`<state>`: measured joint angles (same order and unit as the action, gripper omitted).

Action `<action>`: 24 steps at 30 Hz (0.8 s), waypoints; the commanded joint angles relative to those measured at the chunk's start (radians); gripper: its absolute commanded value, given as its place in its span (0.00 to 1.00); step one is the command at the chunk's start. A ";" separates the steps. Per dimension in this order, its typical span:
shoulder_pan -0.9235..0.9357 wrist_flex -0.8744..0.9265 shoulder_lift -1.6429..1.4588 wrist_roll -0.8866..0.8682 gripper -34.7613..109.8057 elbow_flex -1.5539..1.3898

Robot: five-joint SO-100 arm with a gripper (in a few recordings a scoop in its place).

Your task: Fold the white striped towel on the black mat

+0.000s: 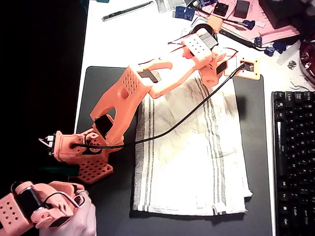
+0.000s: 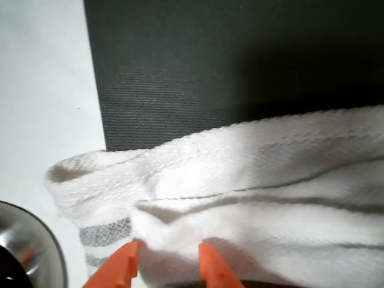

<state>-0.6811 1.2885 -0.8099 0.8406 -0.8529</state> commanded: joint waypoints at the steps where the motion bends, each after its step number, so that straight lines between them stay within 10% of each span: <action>1: 0.000 -0.002 0.003 0.012 0.35 0.066; 24: -0.002 -0.181 0.094 -0.077 0.24 0.307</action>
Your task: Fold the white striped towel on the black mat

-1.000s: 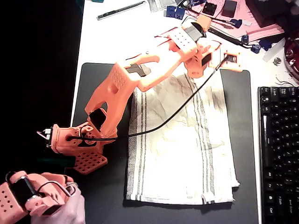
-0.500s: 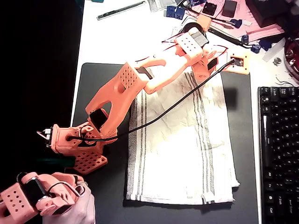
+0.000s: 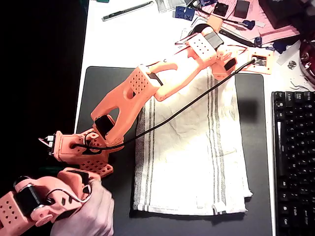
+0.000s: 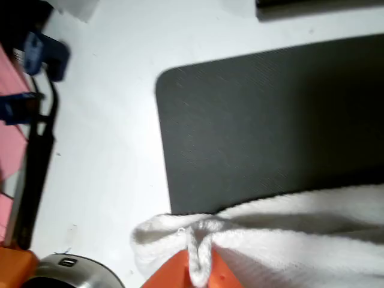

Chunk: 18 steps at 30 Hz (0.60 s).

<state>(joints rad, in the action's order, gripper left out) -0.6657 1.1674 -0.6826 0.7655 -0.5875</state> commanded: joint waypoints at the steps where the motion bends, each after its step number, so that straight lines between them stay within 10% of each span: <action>1: -0.023 -0.078 -0.025 0.002 0.24 0.044; 18: -0.075 -0.063 -0.114 -0.014 0.34 -0.081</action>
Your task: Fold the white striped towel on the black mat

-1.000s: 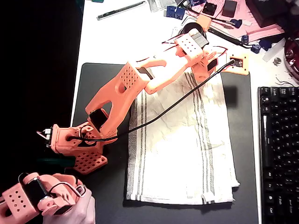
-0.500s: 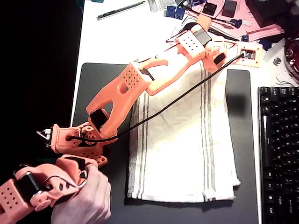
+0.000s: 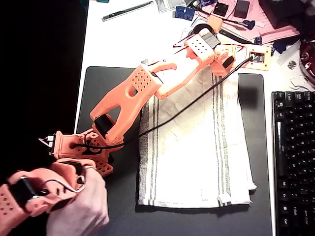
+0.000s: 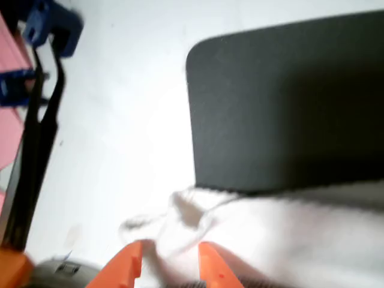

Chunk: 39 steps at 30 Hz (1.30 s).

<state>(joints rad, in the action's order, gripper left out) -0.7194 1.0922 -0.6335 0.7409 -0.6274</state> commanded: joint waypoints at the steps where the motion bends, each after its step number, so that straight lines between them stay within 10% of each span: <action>1: -0.031 0.023 -0.206 0.021 0.34 -0.092; 12: -0.063 0.031 -0.673 0.025 0.34 -0.621; 39: 0.913 0.040 -1.178 0.442 0.39 -1.427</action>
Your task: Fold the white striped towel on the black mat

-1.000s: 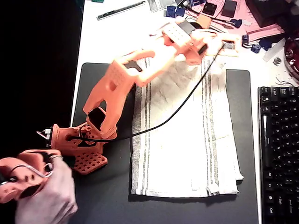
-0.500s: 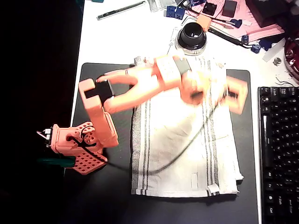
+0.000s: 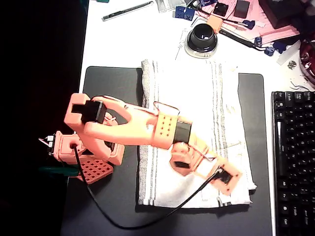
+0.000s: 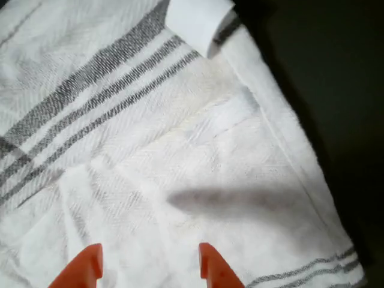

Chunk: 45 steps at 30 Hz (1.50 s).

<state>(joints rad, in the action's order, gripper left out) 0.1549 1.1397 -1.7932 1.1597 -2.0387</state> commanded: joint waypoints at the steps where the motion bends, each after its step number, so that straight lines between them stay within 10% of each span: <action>1: 0.049 -0.020 -0.006 0.026 0.39 -0.026; 45: 0.511 -0.150 0.426 0.442 0.24 0.265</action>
<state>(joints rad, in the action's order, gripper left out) 0.6351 0.9741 -1.3622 1.5800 -1.7932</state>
